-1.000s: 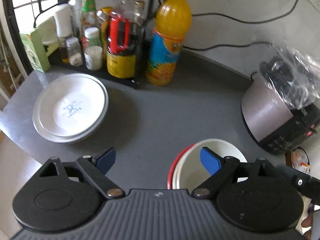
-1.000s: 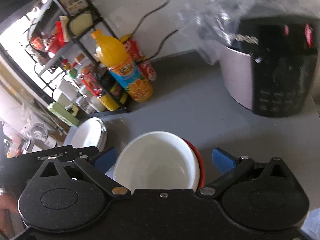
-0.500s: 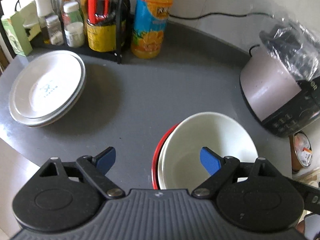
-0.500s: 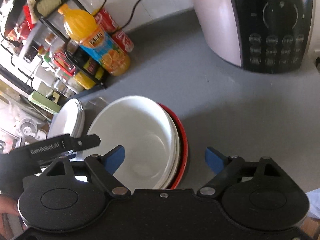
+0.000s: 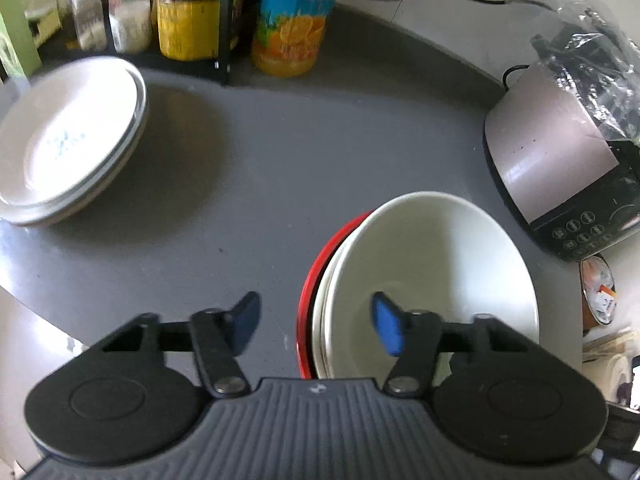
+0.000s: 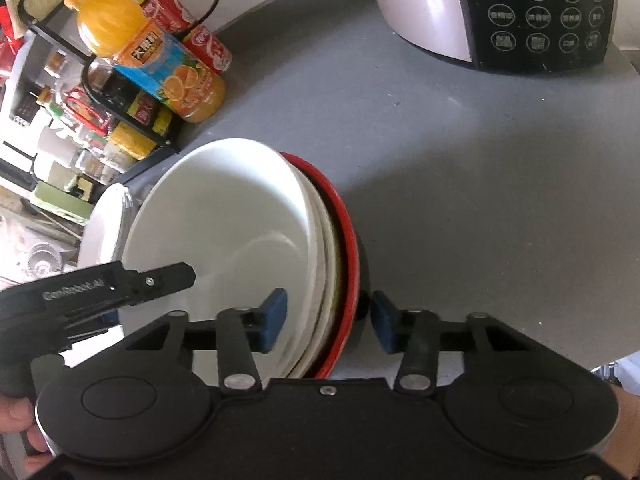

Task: Organize plates and bowls
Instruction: 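Close both grippers on the rim of the nested bowl stack, then carry the bowl stack over the plate stack and lower it on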

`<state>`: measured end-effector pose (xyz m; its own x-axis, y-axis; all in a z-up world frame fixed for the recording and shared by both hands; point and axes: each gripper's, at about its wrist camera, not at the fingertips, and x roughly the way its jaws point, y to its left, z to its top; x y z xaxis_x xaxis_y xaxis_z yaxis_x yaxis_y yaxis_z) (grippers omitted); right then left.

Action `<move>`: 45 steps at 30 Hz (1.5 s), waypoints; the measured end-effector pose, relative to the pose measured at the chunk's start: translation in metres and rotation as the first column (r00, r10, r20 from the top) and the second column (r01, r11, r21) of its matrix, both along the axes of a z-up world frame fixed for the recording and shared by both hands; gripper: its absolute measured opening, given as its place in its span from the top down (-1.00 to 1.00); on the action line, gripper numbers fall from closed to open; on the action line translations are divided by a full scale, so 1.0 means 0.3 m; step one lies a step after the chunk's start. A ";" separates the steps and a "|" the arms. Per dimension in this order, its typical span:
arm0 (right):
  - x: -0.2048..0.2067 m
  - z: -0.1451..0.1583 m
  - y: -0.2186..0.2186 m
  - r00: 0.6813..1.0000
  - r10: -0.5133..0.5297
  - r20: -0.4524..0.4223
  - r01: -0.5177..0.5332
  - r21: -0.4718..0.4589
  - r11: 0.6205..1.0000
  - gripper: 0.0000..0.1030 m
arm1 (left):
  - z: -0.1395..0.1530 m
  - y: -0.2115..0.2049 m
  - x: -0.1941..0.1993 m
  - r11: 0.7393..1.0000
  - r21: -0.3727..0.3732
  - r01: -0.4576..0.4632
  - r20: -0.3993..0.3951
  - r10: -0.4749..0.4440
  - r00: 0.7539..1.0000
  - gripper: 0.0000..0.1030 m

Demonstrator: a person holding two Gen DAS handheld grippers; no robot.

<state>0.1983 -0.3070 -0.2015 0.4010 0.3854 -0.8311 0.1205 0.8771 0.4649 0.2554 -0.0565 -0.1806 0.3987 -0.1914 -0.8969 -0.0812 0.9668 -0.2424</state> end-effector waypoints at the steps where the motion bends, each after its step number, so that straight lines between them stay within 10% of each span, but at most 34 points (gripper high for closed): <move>1: -0.001 0.000 -0.001 1.000 0.000 0.000 0.000 -0.013 1.000 0.28 | -0.010 0.005 0.006 1.000 -0.025 0.001 -0.010 -0.001 1.000 0.05; 10: -0.004 0.000 -0.011 1.000 0.001 0.011 0.000 -0.029 1.000 0.32 | -0.067 0.052 0.032 0.992 -0.130 -0.003 -0.075 -0.007 0.997 0.53; 45: 0.152 0.185 0.379 0.990 0.077 0.117 -0.073 -0.043 0.996 0.36 | 0.071 0.425 0.076 0.982 -0.188 -0.029 -0.026 0.024 0.999 0.52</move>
<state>0.2438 -0.1933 -0.1460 0.4683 0.3864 -0.7946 0.0001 0.8993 0.4374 0.2782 0.0710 -0.1595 0.3848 -0.3476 -0.8550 -0.1141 0.9014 -0.4178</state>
